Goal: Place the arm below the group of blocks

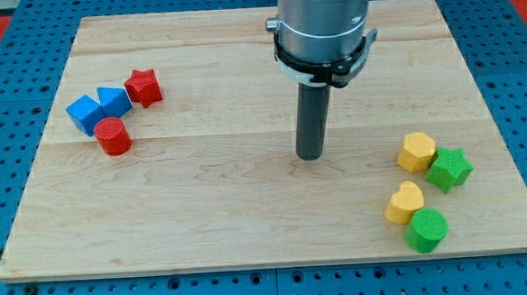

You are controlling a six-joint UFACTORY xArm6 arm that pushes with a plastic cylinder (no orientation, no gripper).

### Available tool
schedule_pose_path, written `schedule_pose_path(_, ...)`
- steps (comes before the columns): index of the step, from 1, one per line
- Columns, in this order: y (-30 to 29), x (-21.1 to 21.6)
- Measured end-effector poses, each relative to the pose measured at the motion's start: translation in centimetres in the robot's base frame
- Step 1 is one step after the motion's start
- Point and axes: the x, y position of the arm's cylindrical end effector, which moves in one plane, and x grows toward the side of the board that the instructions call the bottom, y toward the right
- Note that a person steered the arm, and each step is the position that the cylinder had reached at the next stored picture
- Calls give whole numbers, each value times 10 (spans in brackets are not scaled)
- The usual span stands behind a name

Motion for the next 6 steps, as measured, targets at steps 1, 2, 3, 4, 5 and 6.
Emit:
schedule_pose_path(1,1,1)
schedule_pose_path(2,-9,2)
schedule_pose_path(3,-70,3)
schedule_pose_path(4,-155,29)
schedule_pose_path(5,-269,27)
schedule_pose_path(6,-353,18)
